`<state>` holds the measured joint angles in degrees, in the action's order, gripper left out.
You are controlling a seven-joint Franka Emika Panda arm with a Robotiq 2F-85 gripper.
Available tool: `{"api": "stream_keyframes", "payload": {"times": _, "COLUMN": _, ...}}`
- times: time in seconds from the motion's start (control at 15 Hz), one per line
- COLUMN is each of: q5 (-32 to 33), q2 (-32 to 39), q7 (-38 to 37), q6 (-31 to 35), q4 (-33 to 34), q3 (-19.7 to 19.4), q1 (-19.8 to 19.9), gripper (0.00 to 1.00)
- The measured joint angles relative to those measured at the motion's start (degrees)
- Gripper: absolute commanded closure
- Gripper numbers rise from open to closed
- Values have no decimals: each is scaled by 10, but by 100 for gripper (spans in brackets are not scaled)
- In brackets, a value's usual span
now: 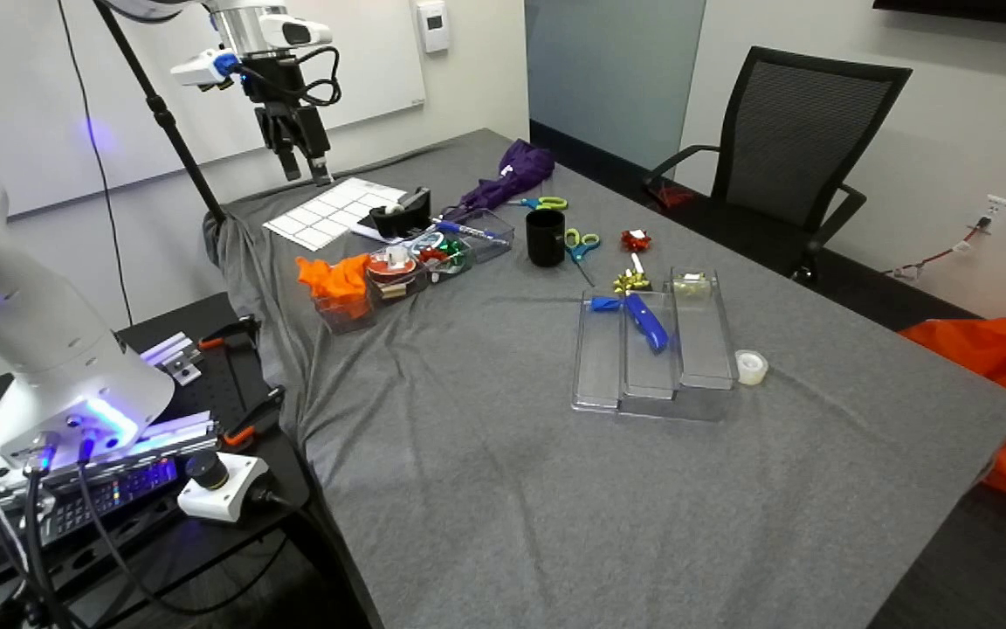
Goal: Move the markers from the clear box to the black cup then move the cup to the right
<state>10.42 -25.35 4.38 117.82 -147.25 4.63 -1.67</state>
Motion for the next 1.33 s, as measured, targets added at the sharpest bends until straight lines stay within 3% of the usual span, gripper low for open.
{"api": "stream_keyframes", "payload": {"times": 0.4, "q5": -6, "q2": 0, "q7": -2, "q6": 0, "q4": 1, "q3": 0, "q1": -1, "gripper": 0}}
{"api": "stream_keyframes", "payload": {"times": 0.67, "q5": -88, "q2": 24, "q7": -50, "q6": -4, "q4": 43, "q3": -2, "q1": -8, "gripper": 0}}
{"api": "stream_keyframes", "payload": {"times": 0.93, "q5": -148, "q2": 116, "q7": -111, "q6": -4, "q4": 145, "q3": -22, "q1": -3, "gripper": 0}}
{"api": "stream_keyframes", "payload": {"times": 1.33, "q5": -181, "q2": 274, "q7": -211, "q6": 5, "q4": 276, "q3": -45, "q1": 9, "gripper": 0}}
